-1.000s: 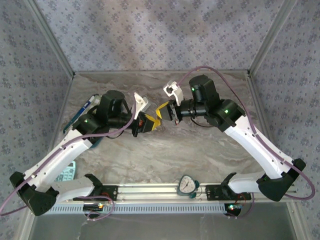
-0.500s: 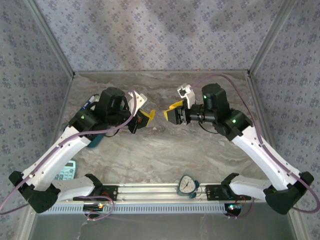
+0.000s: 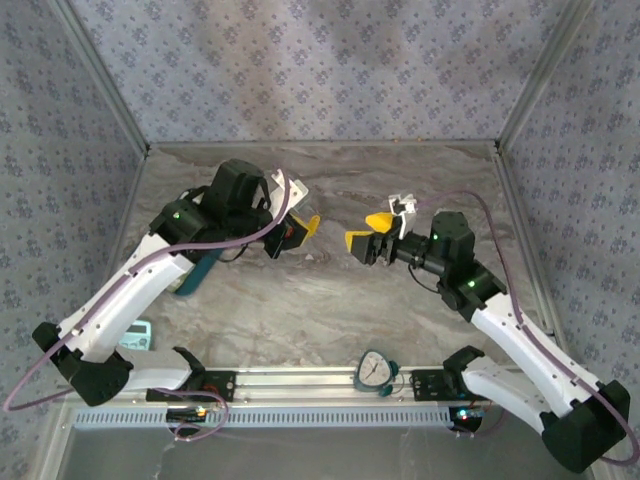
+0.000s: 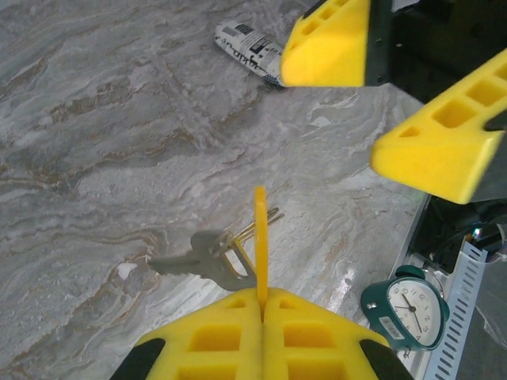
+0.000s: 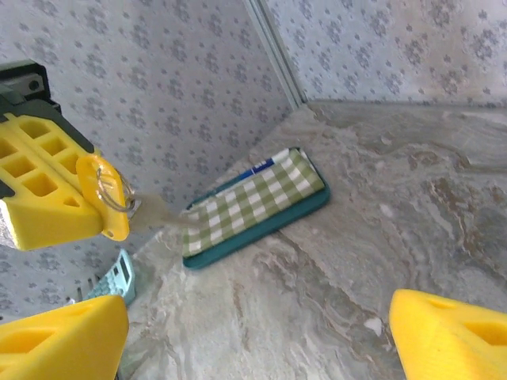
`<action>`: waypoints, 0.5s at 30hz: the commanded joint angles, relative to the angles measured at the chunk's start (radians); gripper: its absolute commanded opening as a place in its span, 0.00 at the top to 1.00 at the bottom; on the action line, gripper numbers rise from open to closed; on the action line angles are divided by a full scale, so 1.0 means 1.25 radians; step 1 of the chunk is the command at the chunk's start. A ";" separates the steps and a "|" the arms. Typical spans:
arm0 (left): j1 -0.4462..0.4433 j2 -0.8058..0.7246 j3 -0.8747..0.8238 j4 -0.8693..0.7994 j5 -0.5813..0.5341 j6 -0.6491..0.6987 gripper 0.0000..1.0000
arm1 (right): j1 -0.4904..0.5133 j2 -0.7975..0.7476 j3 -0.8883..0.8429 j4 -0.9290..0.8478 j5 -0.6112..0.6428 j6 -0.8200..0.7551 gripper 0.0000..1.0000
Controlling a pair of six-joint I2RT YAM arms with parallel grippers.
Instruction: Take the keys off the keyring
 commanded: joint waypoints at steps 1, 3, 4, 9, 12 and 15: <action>-0.005 0.008 0.045 -0.016 0.051 0.020 1.00 | -0.028 -0.006 -0.017 0.190 -0.139 0.070 0.13; -0.005 0.013 0.061 -0.017 0.082 0.025 1.00 | -0.028 0.000 -0.022 0.219 -0.173 0.081 0.13; -0.005 0.015 0.067 -0.015 0.097 0.026 1.00 | -0.028 0.003 -0.021 0.230 -0.190 0.083 0.14; -0.004 0.013 0.088 0.000 0.198 0.041 1.00 | -0.033 0.040 -0.005 0.317 -0.299 0.140 0.14; -0.005 0.014 0.102 0.012 0.247 0.043 1.00 | -0.032 0.074 0.016 0.359 -0.355 0.184 0.10; -0.005 0.015 0.114 0.028 0.293 0.036 1.00 | -0.025 0.090 0.023 0.403 -0.385 0.218 0.09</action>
